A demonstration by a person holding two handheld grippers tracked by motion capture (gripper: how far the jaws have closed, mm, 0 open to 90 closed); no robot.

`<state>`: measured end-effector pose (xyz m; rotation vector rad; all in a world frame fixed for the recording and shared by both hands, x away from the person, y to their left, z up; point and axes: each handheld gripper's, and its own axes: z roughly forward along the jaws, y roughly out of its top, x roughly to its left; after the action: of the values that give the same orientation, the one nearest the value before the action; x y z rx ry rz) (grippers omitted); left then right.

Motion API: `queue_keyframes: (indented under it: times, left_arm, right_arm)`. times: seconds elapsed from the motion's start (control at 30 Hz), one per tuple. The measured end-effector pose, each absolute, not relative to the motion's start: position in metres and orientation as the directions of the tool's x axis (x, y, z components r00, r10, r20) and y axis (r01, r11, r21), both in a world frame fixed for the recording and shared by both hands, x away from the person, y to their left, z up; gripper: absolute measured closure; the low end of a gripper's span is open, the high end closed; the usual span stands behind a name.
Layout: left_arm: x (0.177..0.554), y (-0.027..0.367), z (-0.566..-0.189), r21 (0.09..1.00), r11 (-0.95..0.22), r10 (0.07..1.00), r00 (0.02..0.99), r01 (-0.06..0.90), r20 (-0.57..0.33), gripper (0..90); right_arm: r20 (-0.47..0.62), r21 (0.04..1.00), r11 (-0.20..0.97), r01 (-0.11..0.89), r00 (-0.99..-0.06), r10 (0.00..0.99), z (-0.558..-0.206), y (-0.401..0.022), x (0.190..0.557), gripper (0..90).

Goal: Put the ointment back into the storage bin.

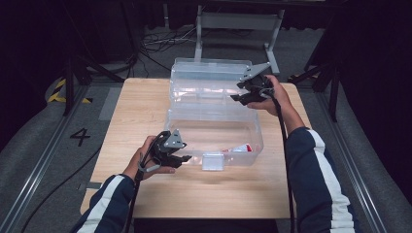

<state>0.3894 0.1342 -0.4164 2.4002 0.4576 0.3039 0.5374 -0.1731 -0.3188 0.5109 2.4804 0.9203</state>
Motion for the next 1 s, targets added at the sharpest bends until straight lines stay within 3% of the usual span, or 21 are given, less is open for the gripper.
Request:
queue_keyframes:
  times: [0.4,0.43,1.0]
  left_arm:
    - [0.391,0.131,-0.419,0.635,-0.738,0.372,0.923,0.23,0.099,67.5]
    - [0.391,0.13,-0.418,0.639,-0.734,0.369,0.925,0.23,0.091,68.0]
    - [0.39,0.12,-0.416,0.615,-0.754,0.372,0.921,0.23,0.112,69.6]
  right_arm:
    - [-0.306,0.642,0.745,0.182,-0.829,0.467,-0.319,-0.166,0.54,60.9]
    - [-0.318,0.634,0.752,0.182,-0.825,0.467,-0.319,-0.165,0.54,64.9]
    - [-0.353,0.554,0.817,0.159,-0.844,0.404,-0.309,-0.156,0.535,74.8]
